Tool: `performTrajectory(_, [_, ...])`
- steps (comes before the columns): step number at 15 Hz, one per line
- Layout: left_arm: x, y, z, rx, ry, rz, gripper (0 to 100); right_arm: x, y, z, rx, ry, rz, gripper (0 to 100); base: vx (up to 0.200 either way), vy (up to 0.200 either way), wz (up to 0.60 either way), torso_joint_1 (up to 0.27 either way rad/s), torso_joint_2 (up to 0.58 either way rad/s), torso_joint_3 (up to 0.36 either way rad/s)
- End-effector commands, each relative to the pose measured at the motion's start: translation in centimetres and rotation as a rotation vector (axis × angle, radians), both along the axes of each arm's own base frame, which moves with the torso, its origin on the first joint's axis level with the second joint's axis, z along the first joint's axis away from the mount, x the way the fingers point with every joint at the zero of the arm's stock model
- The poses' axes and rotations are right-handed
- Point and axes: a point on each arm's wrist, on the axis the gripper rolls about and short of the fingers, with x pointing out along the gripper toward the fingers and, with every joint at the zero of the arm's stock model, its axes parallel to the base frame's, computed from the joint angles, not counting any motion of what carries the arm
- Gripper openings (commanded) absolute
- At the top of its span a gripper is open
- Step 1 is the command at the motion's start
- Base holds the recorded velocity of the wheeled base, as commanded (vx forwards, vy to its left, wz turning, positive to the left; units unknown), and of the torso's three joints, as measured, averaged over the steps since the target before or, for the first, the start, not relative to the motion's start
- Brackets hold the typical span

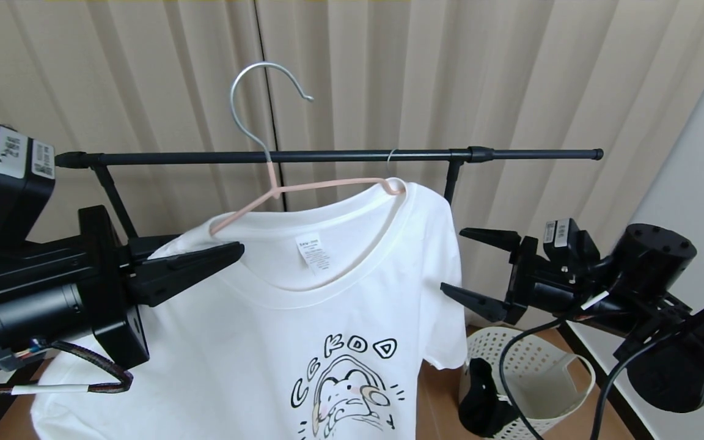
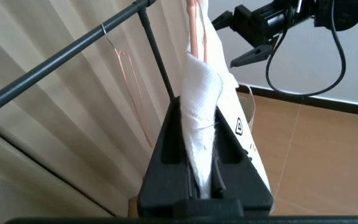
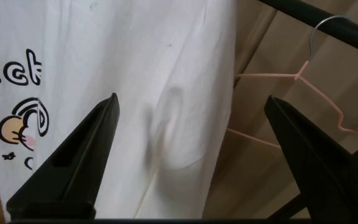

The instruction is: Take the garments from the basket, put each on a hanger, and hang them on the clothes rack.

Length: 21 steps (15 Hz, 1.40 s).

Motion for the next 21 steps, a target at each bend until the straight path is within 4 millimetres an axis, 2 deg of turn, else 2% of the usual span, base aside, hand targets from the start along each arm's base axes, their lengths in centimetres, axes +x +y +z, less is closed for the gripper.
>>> performTrajectory(1, [-0.2,0.1,0.2,-0.005,-0.012,0.001,0,0.5,0.3,-0.8,-0.005,0.02,0.006,100,0.0,0.0,0.0,0.0,0.0,0.0])
performTrajectory(3, [-0.4,0.2,0.3,-0.008,-0.017,0.001,0,0.9,0.4,-1.0,-0.006,0.023,-0.017,100,0.0,0.0,0.0,0.0,0.0,0.0])
performTrajectory(4, [-0.6,0.2,0.4,-0.01,-0.023,0.001,0,1.2,0.4,-1.4,-0.007,0.031,-0.043,0,0.0,0.0,0.0,0.0,0.0,0.0])
performTrajectory(8, [-0.9,0.4,0.4,-0.011,-0.026,0.002,0,1.6,0.3,-1.0,-0.004,0.035,-0.056,0,0.0,0.0,0.0,0.0,0.0,0.0])
performTrajectory(14, [-1.3,0.8,0.4,-0.015,-0.033,0.018,0,2.6,-1.1,-0.5,0.021,0.039,-0.103,0,0.0,0.0,0.0,0.0,0.0,0.0])
performTrajectory(21, [-1.9,1.6,-0.1,-0.02,-0.021,0.05,0,2.2,-1.3,0.1,0.013,0.079,-0.108,0,0.0,0.0,0.0,0.0,0.0,0.0])
